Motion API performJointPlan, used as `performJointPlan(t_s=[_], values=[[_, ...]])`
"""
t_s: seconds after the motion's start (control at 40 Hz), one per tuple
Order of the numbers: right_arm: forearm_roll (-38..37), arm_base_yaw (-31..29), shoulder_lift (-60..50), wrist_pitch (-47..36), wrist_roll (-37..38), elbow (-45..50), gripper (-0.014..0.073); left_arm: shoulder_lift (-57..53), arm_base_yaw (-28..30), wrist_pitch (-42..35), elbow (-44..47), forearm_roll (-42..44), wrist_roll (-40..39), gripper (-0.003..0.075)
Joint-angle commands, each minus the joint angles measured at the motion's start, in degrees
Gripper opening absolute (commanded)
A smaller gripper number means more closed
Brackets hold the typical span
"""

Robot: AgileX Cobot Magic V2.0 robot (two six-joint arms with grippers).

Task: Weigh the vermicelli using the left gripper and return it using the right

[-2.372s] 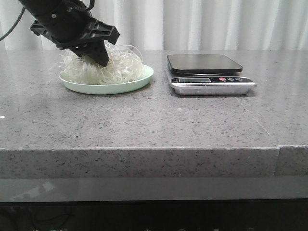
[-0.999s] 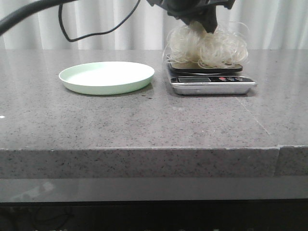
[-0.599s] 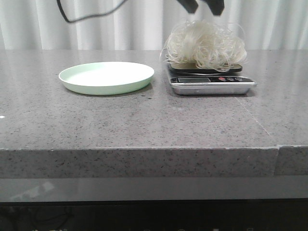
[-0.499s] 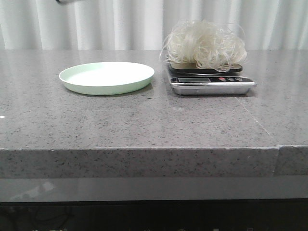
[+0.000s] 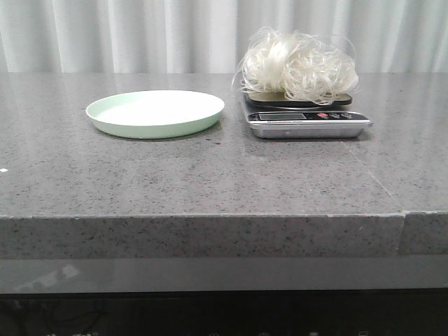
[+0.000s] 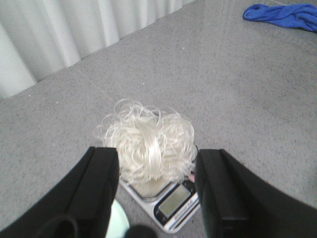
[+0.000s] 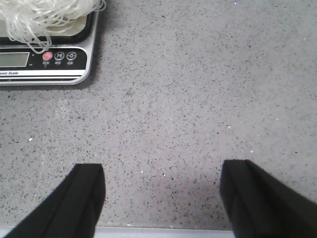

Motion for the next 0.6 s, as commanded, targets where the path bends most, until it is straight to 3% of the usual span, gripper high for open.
performJointPlan(t_s=[0.0,0.2,0.375,0.574], values=[[0.7,0.1,0.0,-2.7,-1.0,-2.0,0.0596,-8.8,-0.3,-7.8,7.9,-0.1,-0.8,0.0441],[8.0,0.2,0.0,-2.8,-7.9,-2.0,0.0596,-23.1,-0.3,-14.3,26.7,0.0,-0.8,0.0441],[18.4,0.2,0.9,-3.1,-17.6,-2.5,0.0596,-34.1,-0.3,-15.5,40.6,0.2,-0.8,0.0441],[24.8,1.1,5.1,-2.1,-23.7,-7.0,0.0596,-43.8,-0.3,-15.5,52.9,0.1,-0.8,0.044]])
